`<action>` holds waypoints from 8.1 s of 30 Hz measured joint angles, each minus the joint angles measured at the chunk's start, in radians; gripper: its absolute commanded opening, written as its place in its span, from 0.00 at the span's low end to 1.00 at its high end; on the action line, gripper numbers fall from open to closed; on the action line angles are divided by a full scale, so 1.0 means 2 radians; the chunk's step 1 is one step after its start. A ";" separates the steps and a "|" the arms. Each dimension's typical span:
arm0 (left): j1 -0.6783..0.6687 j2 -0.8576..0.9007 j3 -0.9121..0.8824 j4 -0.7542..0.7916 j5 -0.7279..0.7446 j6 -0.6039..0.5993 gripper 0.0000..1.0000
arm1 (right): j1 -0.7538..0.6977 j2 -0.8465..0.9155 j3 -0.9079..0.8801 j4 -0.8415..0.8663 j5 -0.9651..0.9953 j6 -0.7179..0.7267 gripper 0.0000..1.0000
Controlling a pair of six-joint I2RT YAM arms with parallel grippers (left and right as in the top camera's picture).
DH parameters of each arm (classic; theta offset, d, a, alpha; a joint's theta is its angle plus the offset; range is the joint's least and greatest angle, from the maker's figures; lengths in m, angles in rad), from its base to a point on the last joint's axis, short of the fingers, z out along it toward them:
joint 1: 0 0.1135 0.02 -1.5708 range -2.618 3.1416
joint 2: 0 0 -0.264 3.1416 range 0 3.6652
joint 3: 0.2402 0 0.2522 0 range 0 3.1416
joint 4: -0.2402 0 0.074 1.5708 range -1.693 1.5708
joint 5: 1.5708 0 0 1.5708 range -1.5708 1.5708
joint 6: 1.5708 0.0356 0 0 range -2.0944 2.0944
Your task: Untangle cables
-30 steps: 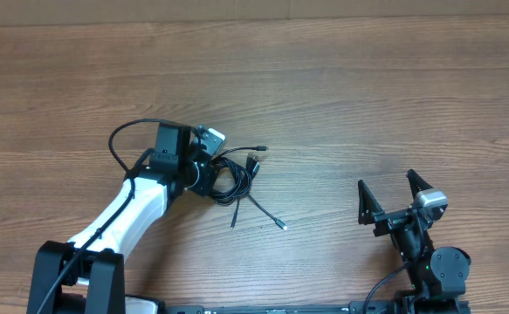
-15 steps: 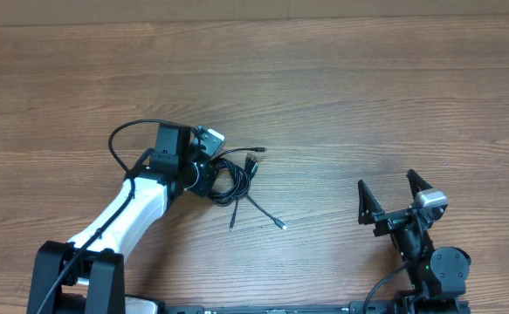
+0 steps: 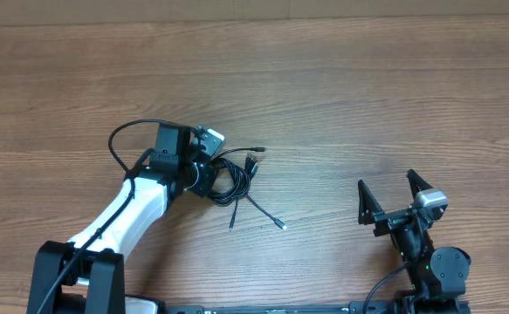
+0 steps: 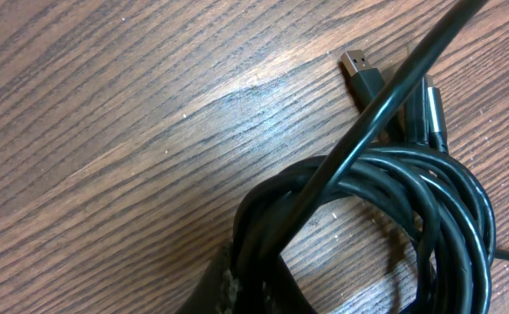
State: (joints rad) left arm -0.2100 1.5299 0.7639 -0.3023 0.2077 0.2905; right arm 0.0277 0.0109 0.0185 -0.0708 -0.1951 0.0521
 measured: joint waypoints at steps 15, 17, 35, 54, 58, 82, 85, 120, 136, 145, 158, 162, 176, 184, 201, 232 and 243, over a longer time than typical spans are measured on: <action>0.000 0.000 0.000 0.000 0.000 0.000 0.04 | 0.000 0.000 0.000 0.000 0.000 0.000 1.00; 0.000 0.000 0.000 -0.001 0.000 -0.002 0.04 | 0.000 0.000 0.000 0.000 0.000 0.000 1.00; 0.000 0.001 0.001 0.105 0.281 -0.032 0.04 | 0.000 0.000 0.000 0.000 0.000 0.000 1.00; 0.000 0.002 0.002 0.125 0.342 -0.049 0.04 | 0.000 0.000 0.009 -0.031 -0.114 0.175 1.00; 0.000 0.002 0.002 0.125 0.347 -0.049 0.04 | 0.000 0.009 0.086 -0.135 -0.127 0.206 1.00; 0.000 0.004 0.000 0.251 0.391 -0.123 0.04 | 0.000 0.527 0.367 -0.174 -0.383 0.342 0.81; 0.000 0.004 0.002 0.374 0.402 -0.209 0.04 | 0.000 0.526 0.367 -0.174 -0.383 0.368 0.80; -0.049 0.005 0.004 0.439 0.430 -0.395 1.00 | 0.049 0.522 0.367 -0.130 -0.291 0.458 0.11; -0.082 0.005 0.004 0.475 0.652 -0.263 1.00 | 0.049 0.522 0.367 -0.118 -0.297 0.458 0.12; -0.099 0.005 0.005 0.380 0.594 -0.204 1.00 | 0.049 0.522 0.367 -0.099 -0.344 0.458 0.12; -0.163 0.005 0.005 0.368 0.474 -0.192 0.59 | 0.049 0.522 0.367 -0.096 -0.350 0.458 0.17; -0.163 0.005 0.005 0.368 0.470 -0.192 0.60 | 0.049 0.522 0.367 -0.096 -0.349 0.458 0.17; -0.163 0.005 0.005 0.356 0.487 -0.194 0.04 | 0.049 0.522 0.367 -0.103 -0.349 0.445 0.23; -0.126 0.005 0.005 0.356 0.490 -0.198 0.04 | 0.049 0.522 0.367 -0.103 -0.350 0.442 0.64; -0.128 0.005 0.005 0.357 0.448 -0.231 0.04 | 0.049 0.522 0.367 -0.103 -0.349 0.362 0.35; -0.150 0.005 0.005 0.357 0.429 -0.262 0.04 | 0.061 0.519 0.368 -0.223 -0.152 0.281 0.32; -0.139 0.005 0.005 0.373 0.429 -0.266 0.04 | 0.061 0.519 0.368 -0.226 -0.123 0.286 0.33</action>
State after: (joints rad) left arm -0.4881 1.5398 0.7738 0.4438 1.0660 -0.2409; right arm 0.1505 1.0481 0.7544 -0.5220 -0.4412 0.6250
